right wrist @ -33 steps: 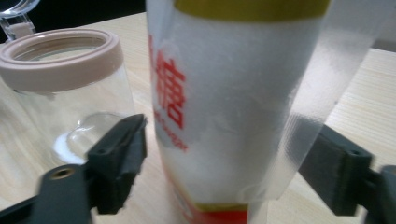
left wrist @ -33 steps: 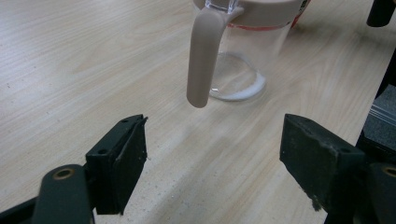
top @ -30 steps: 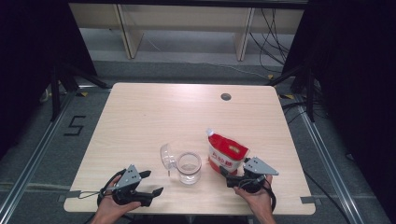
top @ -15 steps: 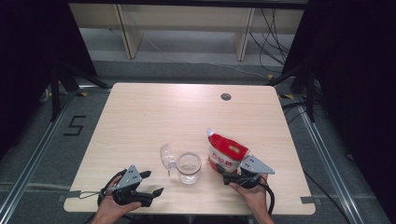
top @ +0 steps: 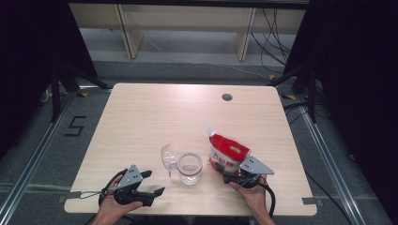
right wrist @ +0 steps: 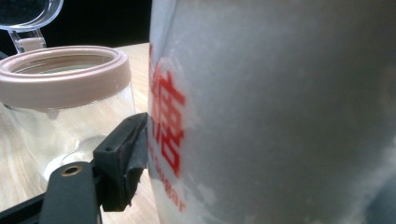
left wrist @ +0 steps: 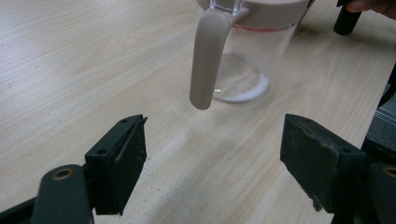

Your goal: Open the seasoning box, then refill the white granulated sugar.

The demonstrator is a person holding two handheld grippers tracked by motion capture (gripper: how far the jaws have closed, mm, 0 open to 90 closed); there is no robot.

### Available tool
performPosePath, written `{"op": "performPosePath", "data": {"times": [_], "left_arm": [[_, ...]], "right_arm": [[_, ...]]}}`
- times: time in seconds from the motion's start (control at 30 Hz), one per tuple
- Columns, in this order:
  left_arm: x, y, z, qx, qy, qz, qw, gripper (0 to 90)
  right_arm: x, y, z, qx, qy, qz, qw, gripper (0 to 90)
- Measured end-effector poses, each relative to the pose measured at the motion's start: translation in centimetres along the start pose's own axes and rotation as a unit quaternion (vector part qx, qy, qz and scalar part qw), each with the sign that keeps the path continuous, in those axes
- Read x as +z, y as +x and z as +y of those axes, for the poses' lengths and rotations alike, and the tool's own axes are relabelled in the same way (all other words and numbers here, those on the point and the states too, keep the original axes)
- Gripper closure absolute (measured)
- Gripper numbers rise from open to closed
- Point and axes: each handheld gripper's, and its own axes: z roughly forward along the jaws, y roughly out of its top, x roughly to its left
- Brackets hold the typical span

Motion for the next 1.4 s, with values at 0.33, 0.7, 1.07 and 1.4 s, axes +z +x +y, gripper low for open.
{"op": "performPosePath", "data": {"times": [0.33,0.7,1.07,1.4], "left_arm": [[0.3,-0.1,-0.2,-0.008,-0.006,-0.003,0.9999,22.3],[0.2,-0.1,-0.1,-0.004,-0.006,-0.007,1.0000,22.3],[0.4,0.1,0.0,0.001,-0.001,-0.007,1.0000,22.4],[0.1,0.1,-0.3,0.000,0.000,0.005,1.0000,22.7]], "right_arm": [[0.2,0.1,0.1,0.013,-0.004,0.018,0.9997,29.5],[0.6,0.1,0.0,0.020,-0.023,0.015,0.9994,36.3],[0.0,0.1,0.5,0.040,0.006,0.029,0.9988,40.7],[-1.4,0.0,1.3,0.021,0.025,-0.008,0.9994,42.5]]}}
